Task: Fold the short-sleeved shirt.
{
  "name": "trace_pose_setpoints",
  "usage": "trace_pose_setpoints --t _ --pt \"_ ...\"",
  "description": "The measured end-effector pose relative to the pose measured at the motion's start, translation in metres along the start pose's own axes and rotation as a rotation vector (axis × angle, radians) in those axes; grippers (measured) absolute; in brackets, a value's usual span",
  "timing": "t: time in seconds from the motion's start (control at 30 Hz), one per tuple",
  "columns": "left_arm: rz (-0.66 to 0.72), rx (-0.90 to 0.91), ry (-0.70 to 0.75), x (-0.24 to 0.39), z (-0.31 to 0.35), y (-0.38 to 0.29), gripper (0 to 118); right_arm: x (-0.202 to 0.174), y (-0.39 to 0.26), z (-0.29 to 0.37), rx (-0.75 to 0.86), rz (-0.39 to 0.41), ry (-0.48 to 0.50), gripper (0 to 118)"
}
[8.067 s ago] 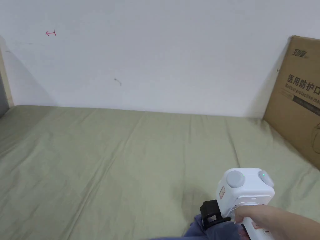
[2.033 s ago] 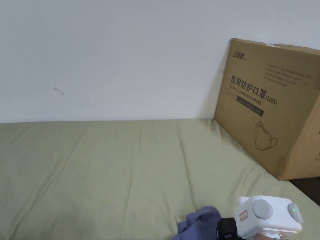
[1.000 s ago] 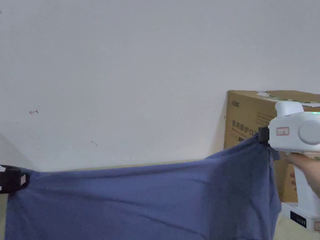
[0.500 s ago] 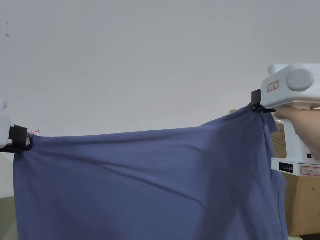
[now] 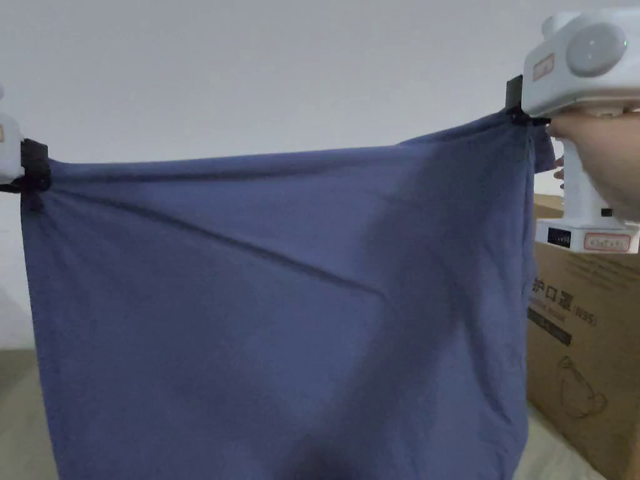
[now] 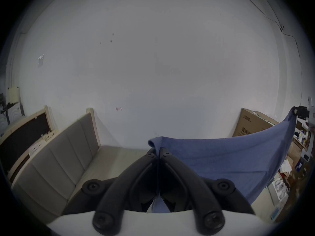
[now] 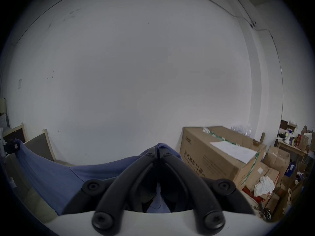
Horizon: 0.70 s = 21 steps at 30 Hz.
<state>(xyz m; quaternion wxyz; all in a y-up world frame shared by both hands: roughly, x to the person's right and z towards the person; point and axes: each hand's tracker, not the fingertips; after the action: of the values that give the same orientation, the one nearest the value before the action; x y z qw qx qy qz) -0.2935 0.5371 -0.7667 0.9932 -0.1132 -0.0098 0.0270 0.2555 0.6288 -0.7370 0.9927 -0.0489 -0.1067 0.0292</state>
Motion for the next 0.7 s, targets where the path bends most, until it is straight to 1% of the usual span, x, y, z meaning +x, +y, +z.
trace_pose_setpoints --t 0.13,0.23,0.27,0.33,0.37,0.43,0.47,0.53,0.6,0.63,0.7 --pt "-0.019 -0.002 0.006 0.006 -0.013 -0.007 1 -0.006 -0.006 -0.007 0.011 0.007 0.009 0" --pt "-0.011 -0.083 -0.006 0.014 -0.02 -0.048 1 -0.003 -0.053 -0.015 -0.027 0.002 0.012 0" --pt "0.012 -0.124 -0.011 0.019 -0.02 -0.073 1 -0.002 -0.092 -0.018 -0.088 -0.029 0.002 0" --pt "0.055 -0.217 -0.054 0.022 -0.022 -0.139 1 0.002 -0.168 -0.02 -0.202 -0.079 0.031 1" --pt "0.082 -0.289 -0.075 0.018 -0.024 -0.177 1 0.003 -0.213 -0.016 -0.283 -0.095 0.008 1" --pt "0.122 -0.449 -0.084 0.018 -0.018 -0.263 1 0.002 -0.315 0.007 -0.433 -0.107 0.015 1" --pt "0.131 -0.498 -0.082 0.017 -0.008 -0.301 1 0.004 -0.357 0.022 -0.497 -0.105 0.005 0" --pt "0.105 -0.593 -0.094 0.015 0.02 -0.373 1 0.013 -0.441 0.052 -0.637 -0.078 0.038 1" --pt "0.075 -0.685 -0.117 0.01 0.057 -0.428 1 0.024 -0.506 0.099 -0.786 -0.04 0.093 0" --pt "0.064 -0.711 -0.12 -0.003 0.069 -0.45 1 0.032 -0.524 0.123 -0.832 -0.029 0.096 0" --pt "0.053 -0.735 -0.147 -0.017 0.109 -0.474 1 0.052 -0.551 0.183 -0.871 -0.051 0.137 1"
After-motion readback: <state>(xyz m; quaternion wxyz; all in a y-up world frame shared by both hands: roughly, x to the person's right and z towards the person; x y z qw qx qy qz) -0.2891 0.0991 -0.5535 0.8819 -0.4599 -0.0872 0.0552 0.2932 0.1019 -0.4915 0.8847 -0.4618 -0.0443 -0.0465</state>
